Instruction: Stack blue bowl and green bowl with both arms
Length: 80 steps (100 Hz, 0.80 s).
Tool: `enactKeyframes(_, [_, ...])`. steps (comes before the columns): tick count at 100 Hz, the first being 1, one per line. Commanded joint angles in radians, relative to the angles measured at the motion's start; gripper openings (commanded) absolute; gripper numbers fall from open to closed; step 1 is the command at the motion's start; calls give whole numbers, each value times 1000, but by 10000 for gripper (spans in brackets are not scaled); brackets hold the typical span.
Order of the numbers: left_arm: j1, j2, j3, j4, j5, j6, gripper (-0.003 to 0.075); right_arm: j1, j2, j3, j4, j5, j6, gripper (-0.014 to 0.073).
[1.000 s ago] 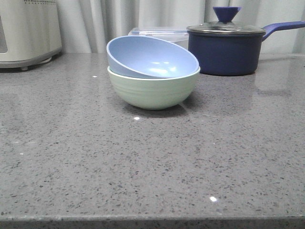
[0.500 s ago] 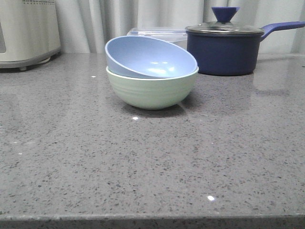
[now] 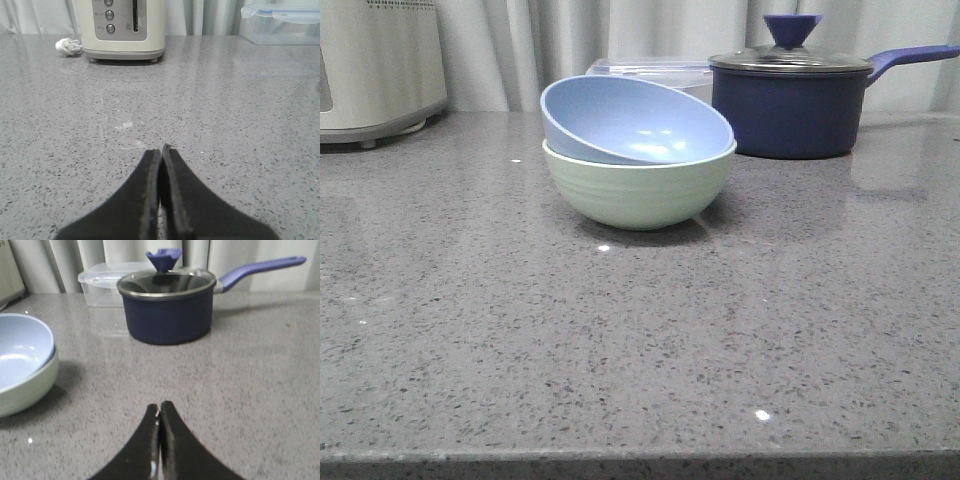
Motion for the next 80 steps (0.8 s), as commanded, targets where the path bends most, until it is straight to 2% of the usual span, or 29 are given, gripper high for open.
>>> enactKeyframes(1, [7,-34,41,-10,-79,-2,-20,-24,-17,9,-51,-102,50,-81])
enactKeyframes(11, [7,-34,41,-10,-79,-2,-20,-66,-55,46,-90,-104,104,-81])
enactKeyframes(23, [7,-34,41,-10,-79,-2,-20,-105,-103,89,-93,-107,104,-81])
enactKeyframes(49, [7,-34,41,-10,-79,-2,-20,-112,-265,221,-94,-117,104,-81])
enactKeyframes(58, [7,-34,41,-10,-79,-2,-20,-112,-329,218,-97,-39,104,-81])
enactKeyframes(80, [7,-34,41,-10,-79,-2,-20,-112,-486,219,-97,48,104,-81])
